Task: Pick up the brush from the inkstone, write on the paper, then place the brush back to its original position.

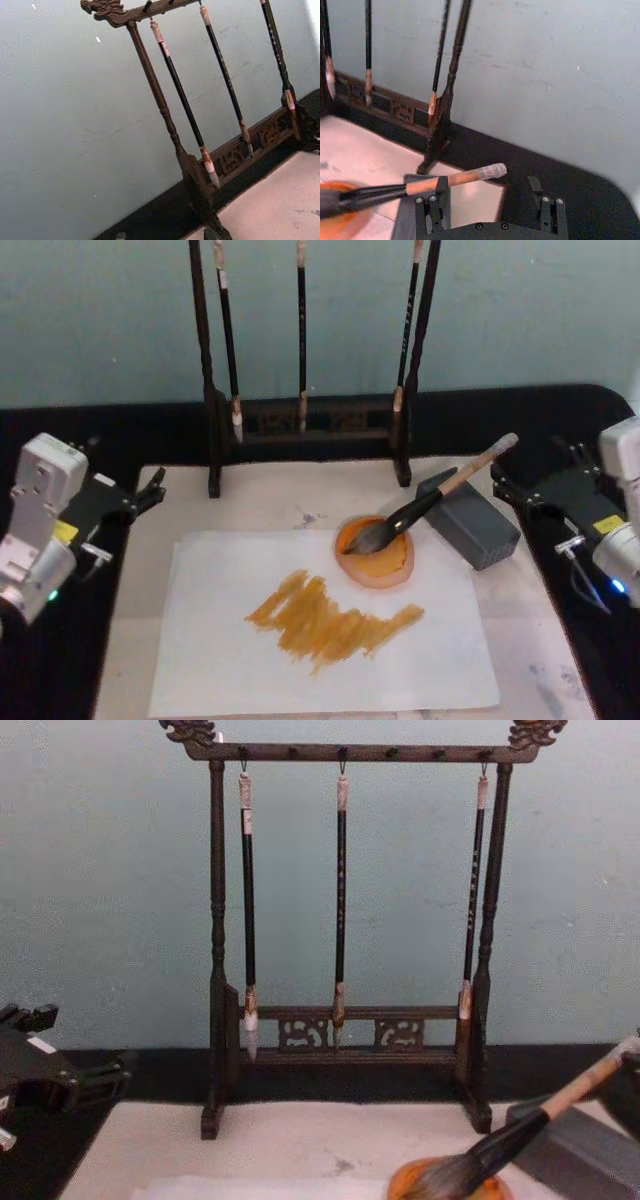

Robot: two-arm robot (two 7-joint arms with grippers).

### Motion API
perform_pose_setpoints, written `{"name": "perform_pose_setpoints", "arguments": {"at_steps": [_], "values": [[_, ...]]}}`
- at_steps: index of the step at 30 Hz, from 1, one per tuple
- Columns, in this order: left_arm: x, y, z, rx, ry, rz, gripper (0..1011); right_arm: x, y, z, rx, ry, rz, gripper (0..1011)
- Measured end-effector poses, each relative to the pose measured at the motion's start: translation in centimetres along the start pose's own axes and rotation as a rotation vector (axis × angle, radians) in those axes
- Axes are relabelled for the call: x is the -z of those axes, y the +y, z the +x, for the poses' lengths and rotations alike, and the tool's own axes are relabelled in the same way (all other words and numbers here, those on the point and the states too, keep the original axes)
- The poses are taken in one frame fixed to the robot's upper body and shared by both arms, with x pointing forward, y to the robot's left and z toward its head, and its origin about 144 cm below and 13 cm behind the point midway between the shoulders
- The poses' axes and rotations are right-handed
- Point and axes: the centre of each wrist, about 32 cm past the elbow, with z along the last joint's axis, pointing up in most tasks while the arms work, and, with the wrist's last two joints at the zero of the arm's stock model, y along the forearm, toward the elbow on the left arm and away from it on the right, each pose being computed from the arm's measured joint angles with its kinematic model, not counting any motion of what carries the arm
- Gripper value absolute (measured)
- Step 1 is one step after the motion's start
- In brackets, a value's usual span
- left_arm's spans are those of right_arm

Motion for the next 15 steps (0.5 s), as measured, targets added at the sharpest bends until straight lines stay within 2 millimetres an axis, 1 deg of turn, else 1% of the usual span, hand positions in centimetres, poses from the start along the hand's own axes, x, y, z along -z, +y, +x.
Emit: {"name": "perform_pose_setpoints", "arguments": {"at_steps": [1,7,8,10,11,14,15], "values": [[0.0,0.0,0.0,0.000,0.000,0.000,1010,-0.1,-0.2,0.2,-0.011,0.063,-0.009,1000],[0.0,0.0,0.0,0.000,0.000,0.000,1010,-0.6,-1.2,1.2,-0.039,0.315,-0.062,1000],[0.0,0.0,0.0,0.000,0.000,0.000,1010,-0.7,-1.4,1.4,-0.044,0.387,-0.080,1000],[0.0,0.0,0.0,0.000,0.000,0.000,1010,-0.7,-1.7,1.6,-0.048,0.449,-0.092,1000],[0.0,0.0,0.0,0.000,0.000,0.000,1010,-0.7,-1.9,1.7,-0.054,0.514,-0.106,1000],[0.0,0.0,0.0,0.000,0.000,0.000,1010,-0.7,-2.2,2.0,-0.065,0.610,-0.120,1000],[0.0,0.0,0.0,0.000,0.000,0.000,1009,-0.6,-2.3,2.2,-0.073,0.668,-0.126,1000]]}}
